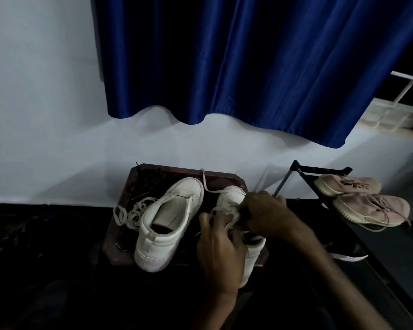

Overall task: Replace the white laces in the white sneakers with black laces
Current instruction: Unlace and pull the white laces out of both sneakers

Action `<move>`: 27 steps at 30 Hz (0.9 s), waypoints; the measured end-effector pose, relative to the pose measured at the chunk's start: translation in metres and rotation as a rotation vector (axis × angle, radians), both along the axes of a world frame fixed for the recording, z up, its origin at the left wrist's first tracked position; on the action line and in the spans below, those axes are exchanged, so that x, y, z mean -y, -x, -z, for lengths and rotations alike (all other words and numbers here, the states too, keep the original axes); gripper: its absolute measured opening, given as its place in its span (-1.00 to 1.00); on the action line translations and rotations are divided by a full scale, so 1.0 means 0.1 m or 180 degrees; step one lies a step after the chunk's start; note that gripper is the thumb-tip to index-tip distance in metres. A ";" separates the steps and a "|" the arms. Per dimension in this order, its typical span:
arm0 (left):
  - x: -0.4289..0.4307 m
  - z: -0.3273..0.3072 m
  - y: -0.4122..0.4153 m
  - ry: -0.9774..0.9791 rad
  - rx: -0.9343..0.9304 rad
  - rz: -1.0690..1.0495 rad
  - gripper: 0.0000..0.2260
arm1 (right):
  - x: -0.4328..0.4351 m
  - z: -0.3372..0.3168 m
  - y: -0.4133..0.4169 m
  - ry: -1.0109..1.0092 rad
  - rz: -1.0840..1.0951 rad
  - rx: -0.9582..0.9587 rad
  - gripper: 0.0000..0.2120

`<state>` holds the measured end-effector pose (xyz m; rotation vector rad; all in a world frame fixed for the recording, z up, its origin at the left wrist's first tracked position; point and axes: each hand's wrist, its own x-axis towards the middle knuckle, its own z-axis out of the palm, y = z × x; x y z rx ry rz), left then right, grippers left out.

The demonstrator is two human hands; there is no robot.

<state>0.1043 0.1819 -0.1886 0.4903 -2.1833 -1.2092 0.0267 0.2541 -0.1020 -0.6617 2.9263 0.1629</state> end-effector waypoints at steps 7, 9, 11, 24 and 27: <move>0.00 0.01 0.01 -0.0020 0.0066 -0.0018 -0.84 | -0.11 0.06 -0.03 0.0172 0.0120 -0.0320 -0.83; -0.01 0.03 0.02 0.0052 0.0021 -0.0052 -0.78 | -0.32 -0.13 0.02 0.0218 -0.0032 0.0086 -0.97; -0.01 0.03 0.02 0.0063 0.0000 -0.0066 -0.73 | -0.40 -0.26 0.05 0.0267 -0.0003 0.0286 -0.85; 0.02 0.01 0.01 -0.0045 0.0078 0.0034 -0.82 | -0.13 0.13 0.01 0.0281 -0.0006 -0.0575 -0.88; 0.01 0.05 0.03 0.0059 0.0008 0.0010 -0.87 | -0.37 -0.17 0.03 0.0229 0.0026 0.0074 -0.89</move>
